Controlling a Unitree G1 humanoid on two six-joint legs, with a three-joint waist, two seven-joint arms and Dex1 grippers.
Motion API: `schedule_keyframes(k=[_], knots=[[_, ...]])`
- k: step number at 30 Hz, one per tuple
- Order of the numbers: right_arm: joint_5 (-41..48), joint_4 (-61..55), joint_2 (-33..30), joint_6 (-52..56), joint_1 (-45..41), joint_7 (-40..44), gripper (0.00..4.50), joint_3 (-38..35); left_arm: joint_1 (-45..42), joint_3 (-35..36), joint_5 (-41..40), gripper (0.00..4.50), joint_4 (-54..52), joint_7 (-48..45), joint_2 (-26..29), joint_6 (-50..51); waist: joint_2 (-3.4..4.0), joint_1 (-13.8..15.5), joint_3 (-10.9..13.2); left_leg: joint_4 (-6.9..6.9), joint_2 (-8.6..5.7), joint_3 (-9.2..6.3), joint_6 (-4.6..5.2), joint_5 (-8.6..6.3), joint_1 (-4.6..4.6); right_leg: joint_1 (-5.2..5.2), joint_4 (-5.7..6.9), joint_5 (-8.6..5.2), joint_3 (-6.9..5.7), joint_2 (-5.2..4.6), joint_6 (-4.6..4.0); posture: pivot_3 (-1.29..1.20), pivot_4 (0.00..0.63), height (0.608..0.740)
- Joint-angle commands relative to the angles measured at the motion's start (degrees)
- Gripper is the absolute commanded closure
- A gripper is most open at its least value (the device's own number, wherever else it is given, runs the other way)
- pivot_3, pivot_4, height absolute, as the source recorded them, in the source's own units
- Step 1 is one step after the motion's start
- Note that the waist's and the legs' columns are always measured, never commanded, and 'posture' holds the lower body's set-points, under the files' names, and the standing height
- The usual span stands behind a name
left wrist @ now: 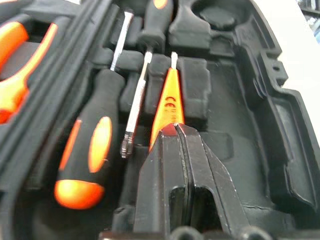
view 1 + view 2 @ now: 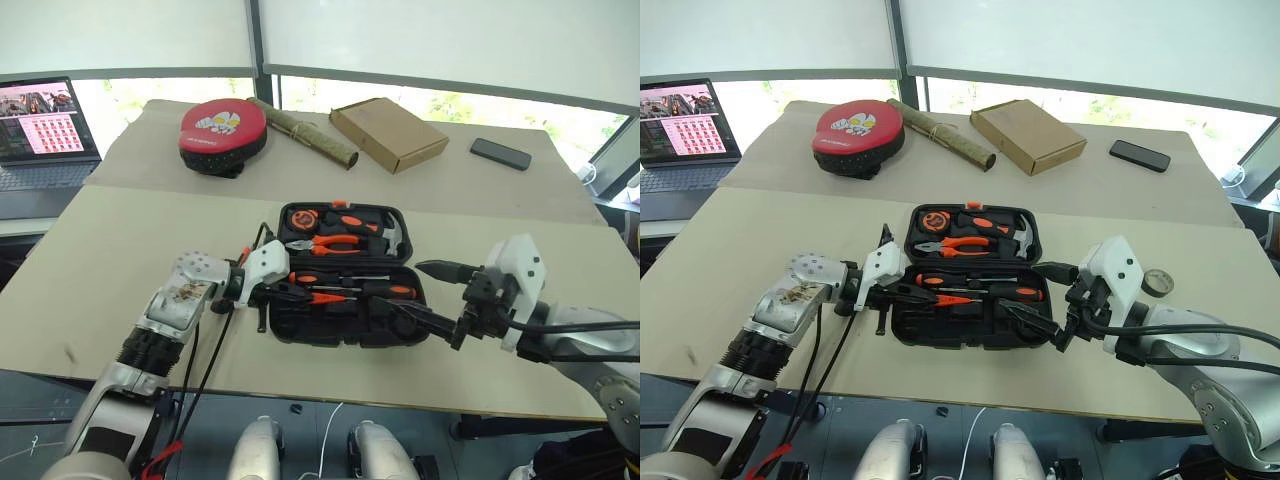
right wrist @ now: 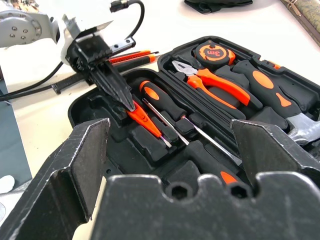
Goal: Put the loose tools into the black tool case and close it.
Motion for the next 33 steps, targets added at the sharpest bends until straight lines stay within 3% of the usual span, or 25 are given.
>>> schedule_keyframes(k=[1,7,14,17,20,22,25,27,30,33], knots=[[0.05,-0.93,0.05,-1.02,-0.14,-0.17,0.00,-0.84,-0.05,-1.59,2.42,4.47,3.52,0.94,-0.53,-2.01,0.01,0.09,-0.02,0.00,0.00,0.00,0.00,0.00,0.01,0.01,0.00,0.00,0.00,0.00,0.00,0.00,0.150,0.740],[0.07,-0.99,-0.05,-1.02,-0.17,0.04,0.00,-0.59,0.85,-2.24,3.32,4.47,7.81,0.18,-0.41,-5.61,0.04,0.14,-0.19,0.00,0.00,0.01,0.00,0.00,0.15,0.14,0.00,0.00,0.00,0.00,0.00,0.00,0.150,0.740],[-0.19,-0.81,-0.25,-1.30,-0.32,0.69,0.00,-0.27,3.57,-0.72,1.16,4.47,2.97,0.07,0.36,-3.76,0.15,0.01,-0.33,-0.03,0.03,0.01,0.00,0.00,0.20,0.16,0.00,0.00,0.00,0.01,-0.01,0.00,0.150,0.740],[-0.85,0.04,-0.45,-1.73,-2.40,1.65,0.00,1.06,4.27,3.83,-1.79,4.47,-2.59,1.62,2.93,0.95,0.15,-0.29,-0.33,-0.03,0.04,0.02,0.00,0.00,0.20,0.15,0.00,0.00,0.01,0.02,-0.01,0.00,0.150,0.740],[-0.88,1.51,-0.48,-2.00,-5.99,3.15,0.00,2.73,6.06,12.61,-8.24,3.75,-11.31,3.94,8.03,10.47,0.14,-1.38,-0.27,-0.07,0.10,0.03,0.00,0.00,0.17,0.02,0.04,0.01,0.06,0.07,-0.04,0.00,0.150,0.740],[-0.98,2.46,-0.39,-2.00,-7.58,4.37,0.00,3.82,9.50,17.43,-11.05,2.95,-16.44,5.18,11.54,14.72,0.13,-1.56,-0.26,-0.14,0.18,-0.03,0.00,0.00,0.16,-0.06,0.05,0.01,0.10,0.17,-0.08,0.00,0.150,0.740],[-3.19,4.76,-0.60,-3.49,-10.49,8.21,0.00,7.69,21.39,30.76,-14.36,1.88,-24.54,8.55,17.22,21.95,0.15,-2.15,-0.25,-0.28,0.20,-0.03,-0.01,0.00,0.18,-0.09,-0.01,0.00,0.12,0.11,-0.08,0.00,0.150,0.740],[-4.76,6.58,-0.64,-4.80,-12.32,11.10,0.00,10.19,30.89,39.89,-14.35,1.21,-27.87,11.25,18.19,25.17,0.14,-2.52,-0.23,-0.47,0.12,-0.05,-0.01,-0.01,0.30,-0.08,-0.06,-0.02,0.21,-0.02,-0.05,0.00,0.150,0.740],[-6.75,8.52,-0.85,-6.52,-13.87,14.15,0.00,12.37,39.09,46.60,-15.10,0.20,-31.25,13.75,18.17,28.03,0.00,-2.21,-0.15,-0.48,0.09,-0.01,-0.01,-0.01,0.34,-0.08,-0.07,-0.03,0.22,-0.09,-0.03,0.00,0.150,0.740],[-8.02,9.82,-0.79,-7.52,-14.98,16.22,0.00,13.47,41.78,47.86,-16.11,0.09,-34.02,15.62,18.64,30.29,-0.10,-0.70,-0.10,-0.44,0.09,0.15,-0.04,0.02,0.35,-0.07,-0.09,-0.04,0.03,-0.16,-0.06,0.00,0.150,0.740]])
